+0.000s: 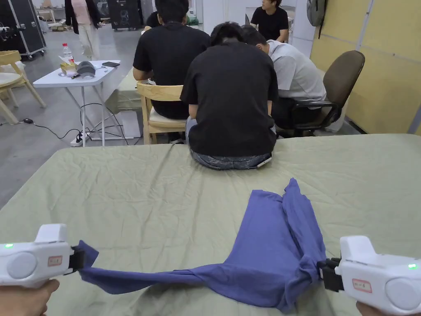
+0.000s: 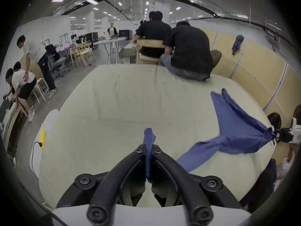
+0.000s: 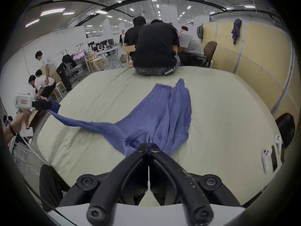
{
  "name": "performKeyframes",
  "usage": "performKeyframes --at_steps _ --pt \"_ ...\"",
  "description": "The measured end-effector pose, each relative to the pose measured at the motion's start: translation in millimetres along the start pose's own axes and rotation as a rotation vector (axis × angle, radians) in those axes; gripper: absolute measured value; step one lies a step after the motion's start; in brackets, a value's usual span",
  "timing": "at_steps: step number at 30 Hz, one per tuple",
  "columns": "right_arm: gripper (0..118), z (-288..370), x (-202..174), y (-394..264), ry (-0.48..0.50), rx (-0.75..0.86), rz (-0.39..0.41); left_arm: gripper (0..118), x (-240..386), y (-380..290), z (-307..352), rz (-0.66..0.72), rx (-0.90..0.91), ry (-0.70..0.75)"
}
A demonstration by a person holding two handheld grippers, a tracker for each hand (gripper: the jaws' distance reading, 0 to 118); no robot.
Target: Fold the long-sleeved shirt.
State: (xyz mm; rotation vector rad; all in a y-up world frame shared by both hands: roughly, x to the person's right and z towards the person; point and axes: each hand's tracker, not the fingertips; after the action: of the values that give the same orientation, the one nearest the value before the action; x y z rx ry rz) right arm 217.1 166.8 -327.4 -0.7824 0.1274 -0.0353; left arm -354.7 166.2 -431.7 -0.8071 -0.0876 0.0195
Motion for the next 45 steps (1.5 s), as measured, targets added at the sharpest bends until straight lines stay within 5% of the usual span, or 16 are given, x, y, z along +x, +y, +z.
performKeyframes --at_steps 18,20,22,23,28,34,39,42,45 --pt "3 -15 -10 -75 0.009 -0.125 -0.001 5 -26 -67 -20 0.034 -0.178 0.025" --pt "18 -16 -11 -75 -0.004 -0.109 -0.003 21 -18 -74 -19 0.008 -0.193 0.022" --pt "61 -14 -12 -73 -0.078 -0.099 0.035 64 -12 -79 -15 -0.015 -0.193 0.032" --pt "70 -14 -13 -72 -0.083 -0.1 0.044 67 -9 -80 -12 -0.019 -0.184 0.034" --pt "69 9 -18 -57 -0.069 -0.037 0.037 66 15 -77 23 0.018 -0.06 0.033" --pt "69 50 -40 -36 -0.096 0.122 0.154 66 69 -68 67 -0.032 0.042 -0.012" --pt "69 73 -52 -33 -0.081 0.205 0.135 47 116 -74 90 -0.045 0.09 -0.095" --pt "42 78 -55 -33 -0.083 0.222 0.114 27 135 -81 90 -0.063 0.097 -0.127" --pt "28 79 -58 -38 -0.05 0.241 0.149 22 154 -84 85 -0.114 0.074 -0.162"
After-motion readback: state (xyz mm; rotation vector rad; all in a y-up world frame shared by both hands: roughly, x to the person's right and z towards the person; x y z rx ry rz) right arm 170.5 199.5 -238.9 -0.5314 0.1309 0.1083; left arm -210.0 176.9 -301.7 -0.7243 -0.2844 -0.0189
